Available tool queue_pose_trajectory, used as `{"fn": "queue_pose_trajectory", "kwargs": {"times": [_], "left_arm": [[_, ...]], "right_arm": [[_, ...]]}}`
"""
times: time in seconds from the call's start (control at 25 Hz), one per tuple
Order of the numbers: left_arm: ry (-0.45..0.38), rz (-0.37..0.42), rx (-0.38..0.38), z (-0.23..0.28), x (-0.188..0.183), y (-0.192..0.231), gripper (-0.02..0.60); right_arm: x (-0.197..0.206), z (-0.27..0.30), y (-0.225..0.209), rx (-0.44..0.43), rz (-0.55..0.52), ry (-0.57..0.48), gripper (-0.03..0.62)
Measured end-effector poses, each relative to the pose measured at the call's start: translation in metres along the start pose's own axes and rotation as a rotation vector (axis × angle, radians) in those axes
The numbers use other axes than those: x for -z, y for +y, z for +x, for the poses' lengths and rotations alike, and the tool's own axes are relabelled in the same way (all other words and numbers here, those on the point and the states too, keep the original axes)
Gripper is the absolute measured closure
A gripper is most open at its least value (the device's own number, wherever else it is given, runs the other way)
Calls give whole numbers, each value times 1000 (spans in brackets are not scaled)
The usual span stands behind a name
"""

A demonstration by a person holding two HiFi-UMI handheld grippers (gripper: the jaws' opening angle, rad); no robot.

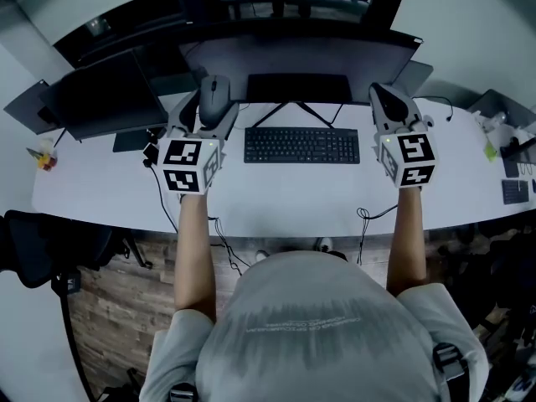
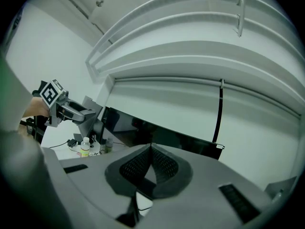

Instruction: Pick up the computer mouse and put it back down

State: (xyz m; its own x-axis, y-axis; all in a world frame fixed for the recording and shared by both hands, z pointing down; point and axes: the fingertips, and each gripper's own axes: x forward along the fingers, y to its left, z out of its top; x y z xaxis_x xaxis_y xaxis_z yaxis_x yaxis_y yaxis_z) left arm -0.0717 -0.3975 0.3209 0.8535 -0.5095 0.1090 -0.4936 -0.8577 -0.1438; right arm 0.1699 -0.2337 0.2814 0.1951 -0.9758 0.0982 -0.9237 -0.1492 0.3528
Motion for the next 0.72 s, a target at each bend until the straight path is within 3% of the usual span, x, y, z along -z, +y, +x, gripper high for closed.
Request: {"fn": "queue_pose_trajectory", "kwargs": {"times": [0.36, 0.72], "left_arm": [[4, -6, 141, 24, 3, -55, 261], [42, -10, 322, 69, 13, -158, 261]], "right_arm": [[32, -46, -23, 101, 29, 73, 592], [93, -111, -71, 216, 101, 165, 592]]}}
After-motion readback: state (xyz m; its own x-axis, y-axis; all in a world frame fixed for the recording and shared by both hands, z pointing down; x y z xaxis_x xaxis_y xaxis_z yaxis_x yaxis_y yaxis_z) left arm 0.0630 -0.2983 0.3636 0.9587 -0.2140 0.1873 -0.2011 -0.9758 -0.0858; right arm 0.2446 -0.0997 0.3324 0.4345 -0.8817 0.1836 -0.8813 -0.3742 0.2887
